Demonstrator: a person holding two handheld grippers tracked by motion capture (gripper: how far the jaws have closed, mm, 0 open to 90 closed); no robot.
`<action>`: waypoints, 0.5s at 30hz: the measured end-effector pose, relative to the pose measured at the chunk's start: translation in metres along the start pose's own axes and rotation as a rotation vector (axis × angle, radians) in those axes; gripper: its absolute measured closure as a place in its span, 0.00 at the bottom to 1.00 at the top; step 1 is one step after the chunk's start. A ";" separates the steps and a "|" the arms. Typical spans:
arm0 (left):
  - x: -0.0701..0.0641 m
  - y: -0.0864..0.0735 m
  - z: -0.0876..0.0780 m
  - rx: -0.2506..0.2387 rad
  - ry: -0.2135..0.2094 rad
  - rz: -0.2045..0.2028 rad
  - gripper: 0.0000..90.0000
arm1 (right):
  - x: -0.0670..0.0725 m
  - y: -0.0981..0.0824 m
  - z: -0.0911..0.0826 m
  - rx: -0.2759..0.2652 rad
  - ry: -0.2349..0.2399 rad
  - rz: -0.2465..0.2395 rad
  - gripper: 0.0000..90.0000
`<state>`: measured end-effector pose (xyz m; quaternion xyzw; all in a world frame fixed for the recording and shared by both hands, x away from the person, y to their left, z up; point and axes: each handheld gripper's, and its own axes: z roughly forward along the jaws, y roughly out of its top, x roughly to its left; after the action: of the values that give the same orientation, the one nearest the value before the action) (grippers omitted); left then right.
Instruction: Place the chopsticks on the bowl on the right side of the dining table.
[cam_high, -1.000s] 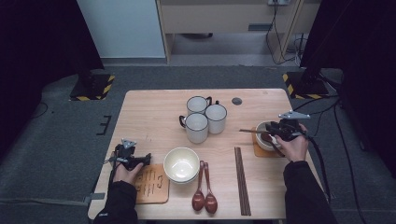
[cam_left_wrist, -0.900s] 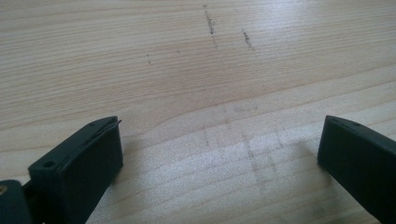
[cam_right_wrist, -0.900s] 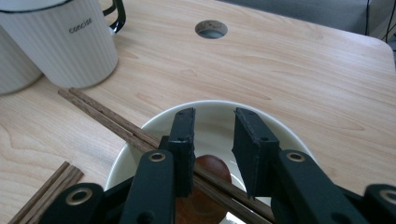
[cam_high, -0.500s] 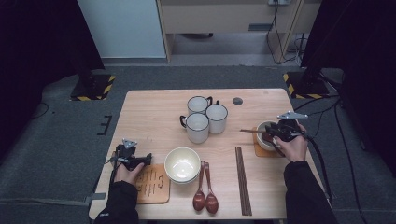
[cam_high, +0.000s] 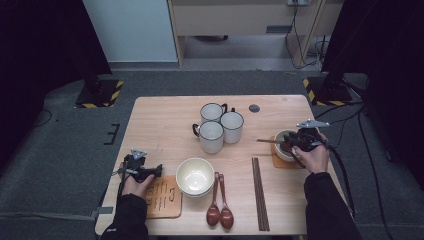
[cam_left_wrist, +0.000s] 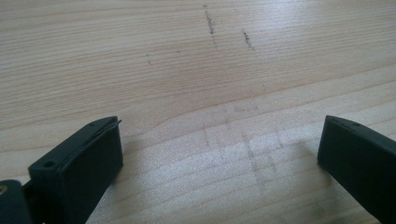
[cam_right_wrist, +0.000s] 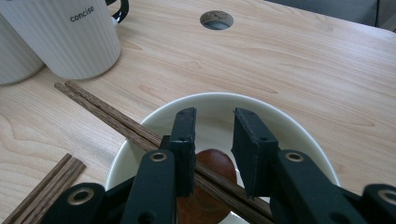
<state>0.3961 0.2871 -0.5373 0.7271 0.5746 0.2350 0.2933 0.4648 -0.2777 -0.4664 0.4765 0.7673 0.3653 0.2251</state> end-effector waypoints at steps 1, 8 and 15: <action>0.000 0.000 0.000 0.000 0.000 0.000 0.00 | 0.000 0.000 0.000 0.000 0.000 0.000 0.77; 0.000 0.000 0.000 0.001 0.000 0.001 0.00 | 0.000 0.000 -0.001 0.010 0.018 -0.001 0.79; 0.000 0.000 0.000 0.001 0.000 0.001 0.00 | 0.000 0.000 -0.002 0.016 0.022 -0.012 0.79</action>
<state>0.3961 0.2872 -0.5373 0.7274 0.5744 0.2348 0.2930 0.4636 -0.2784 -0.4649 0.4698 0.7755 0.3631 0.2149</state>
